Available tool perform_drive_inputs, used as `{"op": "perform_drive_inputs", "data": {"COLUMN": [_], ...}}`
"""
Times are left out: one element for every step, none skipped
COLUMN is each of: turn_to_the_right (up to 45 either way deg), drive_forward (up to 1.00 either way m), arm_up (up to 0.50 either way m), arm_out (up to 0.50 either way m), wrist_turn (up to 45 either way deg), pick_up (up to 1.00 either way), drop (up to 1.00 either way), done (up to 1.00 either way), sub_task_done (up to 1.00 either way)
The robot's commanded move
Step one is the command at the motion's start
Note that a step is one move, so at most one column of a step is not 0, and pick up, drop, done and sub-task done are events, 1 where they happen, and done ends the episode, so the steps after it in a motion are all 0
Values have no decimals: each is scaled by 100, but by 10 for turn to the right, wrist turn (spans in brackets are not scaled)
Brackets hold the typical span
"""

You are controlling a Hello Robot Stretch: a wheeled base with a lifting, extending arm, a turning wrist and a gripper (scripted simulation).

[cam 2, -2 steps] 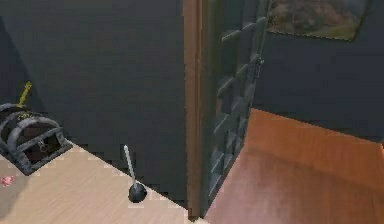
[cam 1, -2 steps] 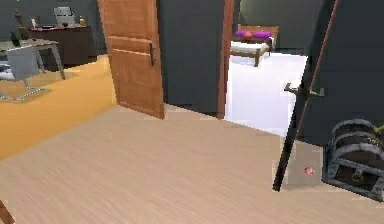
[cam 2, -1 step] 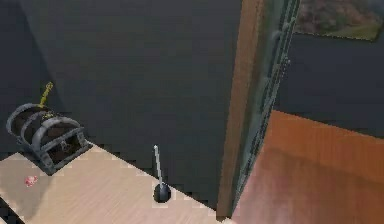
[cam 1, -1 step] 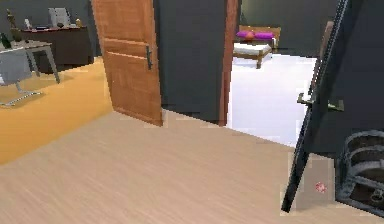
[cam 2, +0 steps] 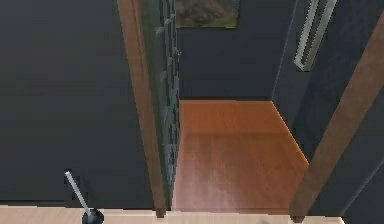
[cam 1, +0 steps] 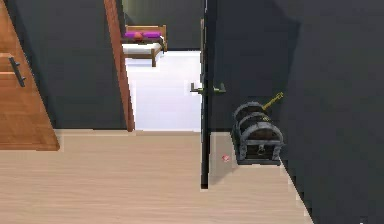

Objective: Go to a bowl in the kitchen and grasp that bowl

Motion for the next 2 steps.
{"op": "perform_drive_inputs", "data": {"turn_to_the_right": [0, -450], "drive_forward": [20, 0], "arm_up": [0, 0], "arm_out": [0, 0], "wrist_turn": [0, 0], "pick_up": [0, 0], "drop": [0, 0], "done": [0, 0], "sub_task_done": [0, 0]}}
